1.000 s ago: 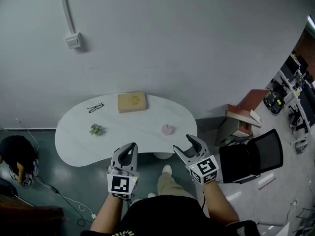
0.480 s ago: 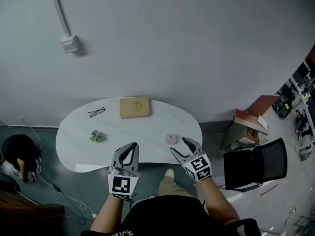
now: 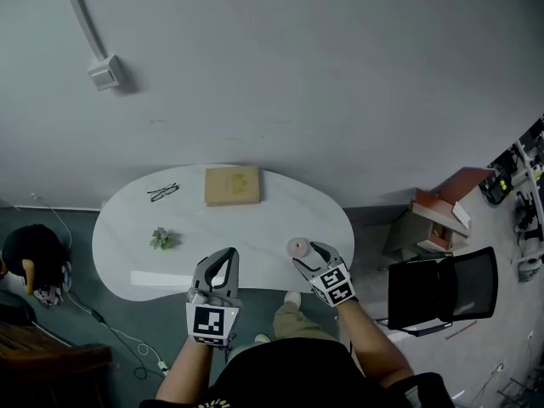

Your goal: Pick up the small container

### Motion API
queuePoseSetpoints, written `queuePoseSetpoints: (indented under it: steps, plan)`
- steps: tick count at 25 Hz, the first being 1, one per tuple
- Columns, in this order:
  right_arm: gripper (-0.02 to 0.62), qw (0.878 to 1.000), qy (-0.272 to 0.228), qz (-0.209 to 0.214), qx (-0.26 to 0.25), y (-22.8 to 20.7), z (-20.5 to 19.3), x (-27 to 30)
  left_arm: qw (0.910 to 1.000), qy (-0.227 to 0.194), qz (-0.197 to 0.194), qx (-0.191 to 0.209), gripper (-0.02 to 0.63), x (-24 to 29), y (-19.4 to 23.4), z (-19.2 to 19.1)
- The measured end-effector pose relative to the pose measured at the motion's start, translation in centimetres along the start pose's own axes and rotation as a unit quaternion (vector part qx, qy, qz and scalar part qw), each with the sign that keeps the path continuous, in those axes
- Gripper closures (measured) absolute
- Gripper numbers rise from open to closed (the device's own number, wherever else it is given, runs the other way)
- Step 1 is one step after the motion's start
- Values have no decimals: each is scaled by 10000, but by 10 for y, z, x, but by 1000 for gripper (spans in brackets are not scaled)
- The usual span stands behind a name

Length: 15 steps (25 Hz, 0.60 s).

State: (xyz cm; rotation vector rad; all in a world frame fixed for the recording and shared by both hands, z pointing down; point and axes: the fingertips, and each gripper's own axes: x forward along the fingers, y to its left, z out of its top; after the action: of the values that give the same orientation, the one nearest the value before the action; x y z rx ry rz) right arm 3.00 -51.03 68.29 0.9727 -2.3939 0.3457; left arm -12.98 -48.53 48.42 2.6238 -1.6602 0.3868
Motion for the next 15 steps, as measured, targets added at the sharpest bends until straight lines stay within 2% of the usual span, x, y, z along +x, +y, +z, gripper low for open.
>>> queuePoseSetpoints:
  steps: [8,12,15]
  plan:
    - [325,9979,630,164,-13,-30,-58,61,9995,322,-35,-47,601,27,-4,-26]
    - [328,9967,785,218,-17,-37,-73,83,9988,478,15,-91,601,33,0,-37]
    - [362,9962,830,217,-171,-41,-83,97,9984,559,44,-97,601,36,3,-44]
